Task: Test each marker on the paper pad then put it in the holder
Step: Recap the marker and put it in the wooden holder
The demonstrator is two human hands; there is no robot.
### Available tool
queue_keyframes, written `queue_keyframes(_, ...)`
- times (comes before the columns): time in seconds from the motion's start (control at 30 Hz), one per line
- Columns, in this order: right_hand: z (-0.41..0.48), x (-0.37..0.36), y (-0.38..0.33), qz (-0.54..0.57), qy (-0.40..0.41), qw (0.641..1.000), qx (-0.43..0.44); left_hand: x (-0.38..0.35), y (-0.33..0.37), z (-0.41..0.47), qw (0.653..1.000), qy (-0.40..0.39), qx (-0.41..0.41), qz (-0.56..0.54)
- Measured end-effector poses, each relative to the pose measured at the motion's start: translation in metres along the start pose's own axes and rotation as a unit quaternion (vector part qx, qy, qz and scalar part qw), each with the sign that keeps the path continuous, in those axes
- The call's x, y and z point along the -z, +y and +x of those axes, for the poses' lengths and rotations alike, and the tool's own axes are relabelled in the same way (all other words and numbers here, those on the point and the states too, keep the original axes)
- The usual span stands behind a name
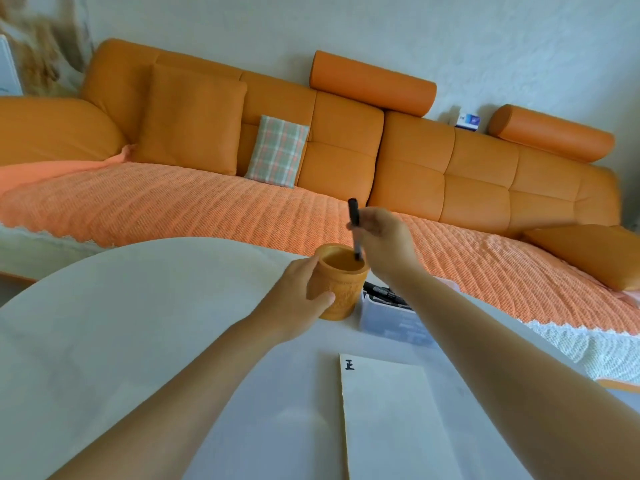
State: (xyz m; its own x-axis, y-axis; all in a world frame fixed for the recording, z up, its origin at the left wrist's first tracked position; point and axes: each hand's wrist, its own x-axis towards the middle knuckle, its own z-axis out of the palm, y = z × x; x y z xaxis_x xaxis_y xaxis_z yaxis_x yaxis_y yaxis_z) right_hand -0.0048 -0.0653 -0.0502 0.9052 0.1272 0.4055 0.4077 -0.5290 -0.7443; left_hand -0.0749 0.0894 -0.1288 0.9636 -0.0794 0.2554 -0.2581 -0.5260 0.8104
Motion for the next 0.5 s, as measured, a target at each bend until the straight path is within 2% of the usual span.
queue_keyframes(0.23, -0.007, -0.031, 0.012, -0.202, -0.112, 0.973, 0.003, -0.001, -0.008, 0.004, 0.999, 0.021, 0.0, -0.05)
queue_keyframes(0.43, -0.009, -0.025, 0.012, -0.232, -0.206, 0.95, 0.034, -0.001, -0.005, 0.007, 0.998, 0.032, 0.005, -0.049)
queue_keyframes(0.5, -0.014, -0.024, 0.011, -0.242, -0.216, 0.945, 0.051, 0.0, -0.004, 0.006, 0.999, 0.02, -0.002, -0.04)
